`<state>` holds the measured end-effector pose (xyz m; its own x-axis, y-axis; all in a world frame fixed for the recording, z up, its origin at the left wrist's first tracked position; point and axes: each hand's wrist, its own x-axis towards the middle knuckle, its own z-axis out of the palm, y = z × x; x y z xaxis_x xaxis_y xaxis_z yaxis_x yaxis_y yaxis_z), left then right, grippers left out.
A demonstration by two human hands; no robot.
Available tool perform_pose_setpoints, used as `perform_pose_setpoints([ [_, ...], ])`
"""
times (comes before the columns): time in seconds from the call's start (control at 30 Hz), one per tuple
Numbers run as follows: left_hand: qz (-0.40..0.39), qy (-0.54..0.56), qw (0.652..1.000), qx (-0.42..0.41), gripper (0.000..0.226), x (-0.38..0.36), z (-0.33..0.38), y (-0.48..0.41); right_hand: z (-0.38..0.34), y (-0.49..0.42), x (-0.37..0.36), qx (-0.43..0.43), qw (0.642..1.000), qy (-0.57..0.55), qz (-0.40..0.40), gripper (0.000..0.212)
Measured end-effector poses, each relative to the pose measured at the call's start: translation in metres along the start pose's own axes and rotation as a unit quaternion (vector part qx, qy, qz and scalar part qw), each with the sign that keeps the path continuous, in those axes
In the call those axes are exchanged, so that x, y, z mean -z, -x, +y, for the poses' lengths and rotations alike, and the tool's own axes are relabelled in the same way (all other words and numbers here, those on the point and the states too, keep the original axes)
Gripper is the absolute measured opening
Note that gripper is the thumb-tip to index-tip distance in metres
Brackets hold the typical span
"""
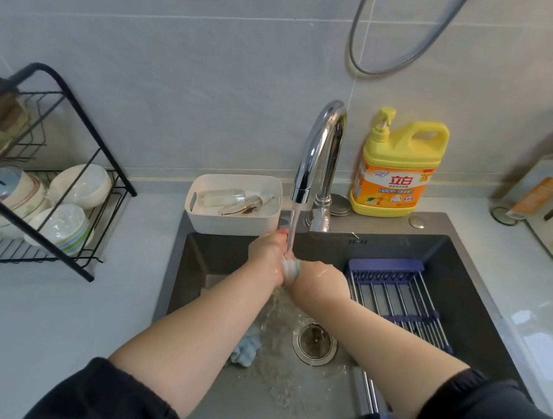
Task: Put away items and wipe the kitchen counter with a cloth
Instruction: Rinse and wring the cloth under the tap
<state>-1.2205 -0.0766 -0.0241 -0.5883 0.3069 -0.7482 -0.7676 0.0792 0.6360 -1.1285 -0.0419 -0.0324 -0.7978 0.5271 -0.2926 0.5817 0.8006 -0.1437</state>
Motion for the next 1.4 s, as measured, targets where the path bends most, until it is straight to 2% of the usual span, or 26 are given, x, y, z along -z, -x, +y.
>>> perform_pose_setpoints([
  [0.07,-0.001,0.026,0.999,0.018,0.013,0.000,-0.003,0.002,0.005,0.000,0.003,0.030,0.999,0.033,0.019,0.020],
  [0.13,-0.020,0.028,0.999,0.028,0.014,0.000,-0.004,0.004,0.011,-0.002,0.006,0.022,1.000,0.022,0.000,0.015],
  [0.2,-0.063,0.024,0.997,0.021,0.018,0.003,-0.004,0.011,0.022,-0.008,0.006,0.015,0.994,-0.072,-0.078,0.024],
  [0.23,-0.092,0.022,0.995,0.009,0.021,0.006,-0.003,0.015,0.030,-0.010,0.003,0.024,0.975,-0.170,-0.138,0.032],
  [0.27,-0.126,0.026,0.992,-0.005,0.023,0.009,-0.002,0.018,0.037,-0.010,0.002,0.037,0.933,-0.295,-0.201,0.041],
  [0.3,-0.164,0.033,0.986,-0.013,0.025,0.013,-0.002,0.022,0.043,-0.008,0.000,0.044,0.865,-0.428,-0.258,0.048],
  [0.33,-0.202,0.049,0.978,-0.009,0.025,0.017,-0.002,0.025,0.050,-0.006,-0.003,0.042,0.780,-0.543,-0.308,0.053],
  [0.37,-0.234,0.065,0.970,-0.005,0.026,0.020,-0.001,0.027,0.057,-0.006,-0.006,0.043,0.707,-0.614,-0.348,0.055],
  [0.4,-0.264,0.078,0.961,-0.005,0.028,0.023,-0.001,0.029,0.061,-0.006,-0.007,0.056,0.662,-0.645,-0.379,0.055],
  [0.43,-0.278,0.082,0.957,-0.010,0.029,0.025,0.000,0.029,0.063,-0.005,-0.007,0.067,0.640,-0.653,-0.400,0.054],
  [0.5,-0.293,0.076,0.953,-0.017,0.029,0.025,0.001,0.031,0.060,-0.002,-0.005,0.072,0.619,-0.654,-0.430,0.051],
  [0.53,-0.291,0.069,0.954,-0.022,0.029,0.024,0.001,0.032,0.055,0.000,-0.002,0.061,0.623,-0.650,-0.432,0.044],
  [0.57,-0.278,0.062,0.958,-0.028,0.028,0.023,0.001,0.032,0.049,0.003,0.001,0.041,0.647,-0.637,-0.417,0.032],
  [0.63,-0.243,0.058,0.968,-0.034,0.024,0.020,0.002,0.032,0.034,0.008,0.006,-0.012,0.732,-0.586,-0.348,0.017],
  [0.7,-0.201,0.069,0.977,-0.028,0.025,0.014,-0.002,0.033,0.023,0.010,0.010,-0.045,0.822,-0.503,-0.263,0.015],
  [0.77,-0.143,0.073,0.987,-0.011,0.030,0.008,-0.007,0.031,0.014,0.015,0.017,-0.005,0.910,-0.360,-0.204,0.009],
  [0.8,-0.110,0.078,0.991,-0.008,0.028,0.006,-0.011,0.026,0.011,0.016,0.021,0.036,0.950,-0.251,-0.182,0.004],
  [0.87,-0.043,0.085,0.995,-0.007,0.023,0.004,-0.018,0.019,0.006,0.021,0.023,0.107,0.982,-0.070,-0.138,0.019],
  [0.93,0.013,0.073,0.997,-0.018,0.021,0.005,-0.022,0.013,0.005,0.022,0.015,0.083,0.990,-0.025,-0.109,0.027],
  [1.03,0.054,0.069,0.996,-0.019,0.017,0.007,-0.020,0.013,0.004,0.020,0.004,0.037,0.996,-0.037,-0.068,0.025],
  [1.13,0.015,0.076,0.997,-0.008,0.013,0.004,-0.012,0.020,0.012,0.010,0.008,0.026,0.996,-0.078,-0.045,0.026],
  [1.2,-0.029,0.043,0.999,-0.005,0.014,0.003,-0.008,0.020,0.021,0.005,0.017,0.015,0.990,-0.131,-0.043,0.035],
  [1.27,-0.060,0.041,0.997,-0.003,0.009,0.007,-0.006,0.023,0.033,0.006,0.030,0.008,0.964,-0.248,-0.097,0.045],
  [1.33,-0.072,0.064,0.995,-0.013,0.007,0.015,-0.007,0.021,0.048,0.009,0.040,-0.003,0.904,-0.393,-0.167,0.048],
  [1.4,-0.076,0.078,0.994,-0.005,0.012,0.024,-0.009,0.018,0.065,0.006,0.047,-0.061,0.870,-0.458,-0.171,0.046],
])
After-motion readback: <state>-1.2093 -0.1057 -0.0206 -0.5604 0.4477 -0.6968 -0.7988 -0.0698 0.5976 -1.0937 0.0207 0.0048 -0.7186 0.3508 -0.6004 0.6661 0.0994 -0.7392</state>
